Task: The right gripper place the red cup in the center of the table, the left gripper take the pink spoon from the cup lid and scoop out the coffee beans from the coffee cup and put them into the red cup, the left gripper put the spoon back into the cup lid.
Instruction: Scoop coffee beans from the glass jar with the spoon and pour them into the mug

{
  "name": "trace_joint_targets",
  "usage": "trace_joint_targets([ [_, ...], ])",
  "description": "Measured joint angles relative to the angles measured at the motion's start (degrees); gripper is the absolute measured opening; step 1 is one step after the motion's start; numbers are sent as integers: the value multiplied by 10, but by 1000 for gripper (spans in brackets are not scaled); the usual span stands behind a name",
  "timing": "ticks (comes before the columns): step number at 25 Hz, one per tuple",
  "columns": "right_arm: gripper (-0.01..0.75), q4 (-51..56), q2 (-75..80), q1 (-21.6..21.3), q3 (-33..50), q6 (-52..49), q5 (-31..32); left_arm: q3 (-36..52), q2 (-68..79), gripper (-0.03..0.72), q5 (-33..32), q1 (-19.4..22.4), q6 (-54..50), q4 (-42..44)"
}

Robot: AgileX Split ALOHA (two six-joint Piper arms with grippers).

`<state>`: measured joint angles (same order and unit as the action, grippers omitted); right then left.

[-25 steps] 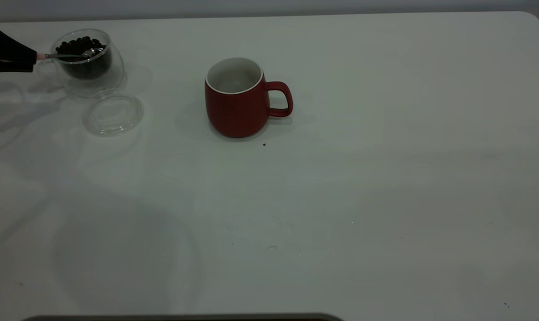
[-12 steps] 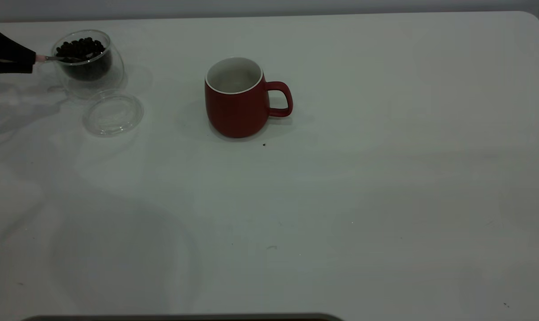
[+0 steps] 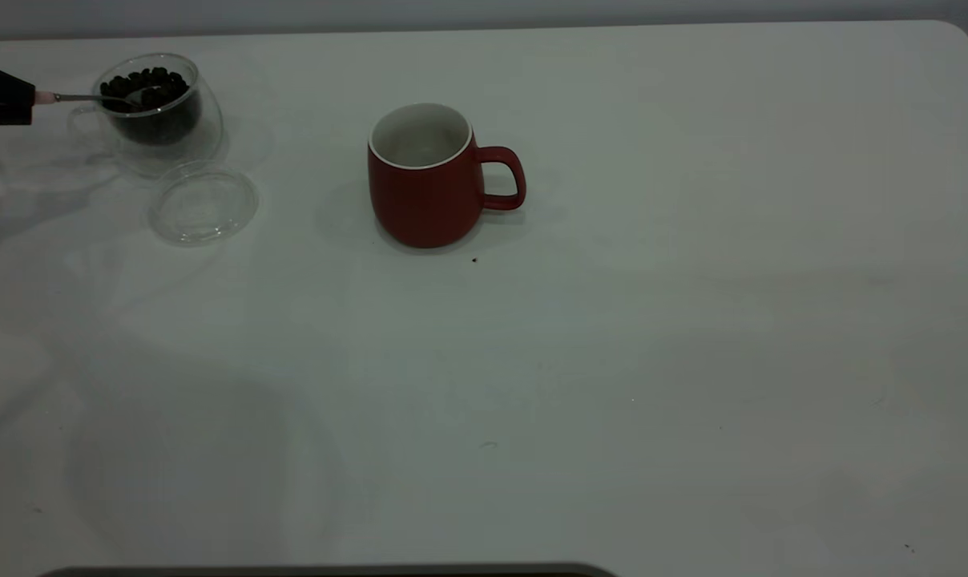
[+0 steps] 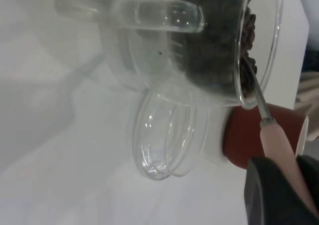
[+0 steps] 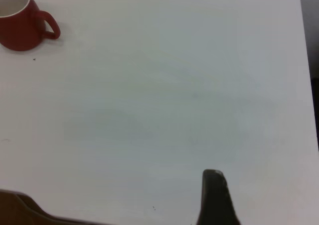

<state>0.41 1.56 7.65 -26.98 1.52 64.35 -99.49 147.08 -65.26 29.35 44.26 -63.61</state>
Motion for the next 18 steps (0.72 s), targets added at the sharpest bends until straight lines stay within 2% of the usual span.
trace_joint_targets([
  [11, 534, 0, 0, 0, 0, 0, 0, 0, 0, 119, -11, 0, -8, -1],
  [18, 534, 0, 0, 0, 0, 0, 0, 0, 0, 119, -11, 0, 5, -41],
])
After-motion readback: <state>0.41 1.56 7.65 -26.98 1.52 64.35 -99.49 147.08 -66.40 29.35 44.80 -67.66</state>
